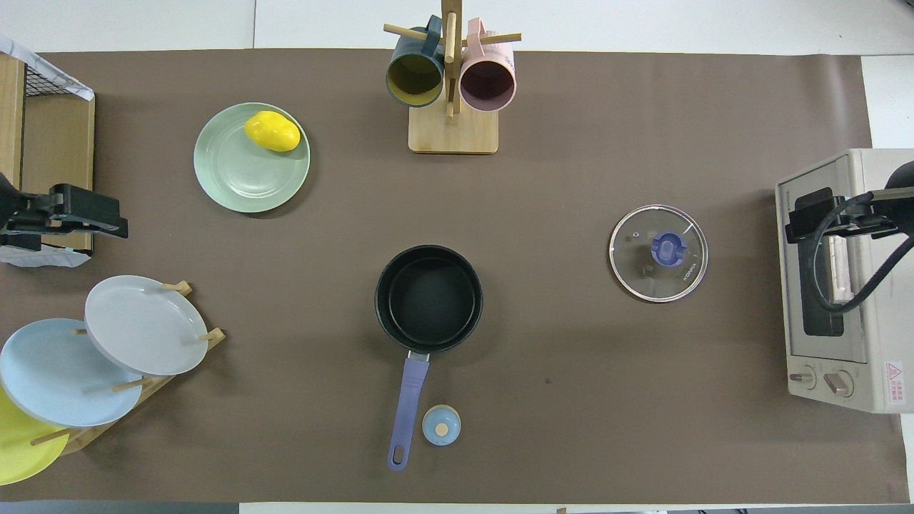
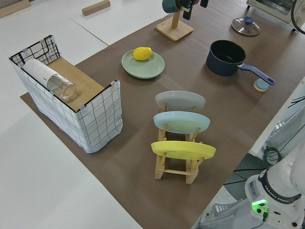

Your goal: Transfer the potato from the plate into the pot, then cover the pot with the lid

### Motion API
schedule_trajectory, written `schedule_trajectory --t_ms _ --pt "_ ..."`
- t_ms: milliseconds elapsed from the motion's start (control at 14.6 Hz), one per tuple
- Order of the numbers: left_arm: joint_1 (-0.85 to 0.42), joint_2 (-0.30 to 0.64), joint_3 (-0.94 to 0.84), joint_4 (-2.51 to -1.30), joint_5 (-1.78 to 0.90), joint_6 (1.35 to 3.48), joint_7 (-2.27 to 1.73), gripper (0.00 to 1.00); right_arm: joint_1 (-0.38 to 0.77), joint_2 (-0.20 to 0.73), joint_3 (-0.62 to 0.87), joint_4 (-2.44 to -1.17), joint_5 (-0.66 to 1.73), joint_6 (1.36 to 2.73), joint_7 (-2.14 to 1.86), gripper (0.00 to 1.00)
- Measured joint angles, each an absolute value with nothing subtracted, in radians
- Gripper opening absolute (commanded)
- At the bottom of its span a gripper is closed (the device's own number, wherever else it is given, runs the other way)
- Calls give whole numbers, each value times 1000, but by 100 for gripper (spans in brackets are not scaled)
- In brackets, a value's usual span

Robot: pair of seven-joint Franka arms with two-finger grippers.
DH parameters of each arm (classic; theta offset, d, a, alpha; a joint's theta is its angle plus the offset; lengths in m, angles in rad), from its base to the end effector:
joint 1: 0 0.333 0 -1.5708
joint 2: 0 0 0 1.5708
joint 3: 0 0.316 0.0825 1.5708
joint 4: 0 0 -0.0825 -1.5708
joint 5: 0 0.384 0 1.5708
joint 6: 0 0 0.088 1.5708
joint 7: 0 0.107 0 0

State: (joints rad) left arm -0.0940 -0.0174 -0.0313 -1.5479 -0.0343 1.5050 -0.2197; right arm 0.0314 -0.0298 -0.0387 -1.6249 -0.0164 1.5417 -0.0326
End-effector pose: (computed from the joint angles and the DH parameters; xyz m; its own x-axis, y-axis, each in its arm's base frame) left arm 0.5378 -0.0718 0.6391 0.9952 0.0920 -0.0322 0.0929 -0.9953 0.0274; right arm 0.5411 -0.0061 0.6129 0.9982 0.0249 -0.0539 0.0257 -0.9996 0.0135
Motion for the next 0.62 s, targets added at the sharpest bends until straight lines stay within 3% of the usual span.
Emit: schedule_trajectory --t_ms 616 --pt "-113 483 -44 -1295 -38 1849 -776 100 32 -30 -38 -1625 -16 1541 -33 100"
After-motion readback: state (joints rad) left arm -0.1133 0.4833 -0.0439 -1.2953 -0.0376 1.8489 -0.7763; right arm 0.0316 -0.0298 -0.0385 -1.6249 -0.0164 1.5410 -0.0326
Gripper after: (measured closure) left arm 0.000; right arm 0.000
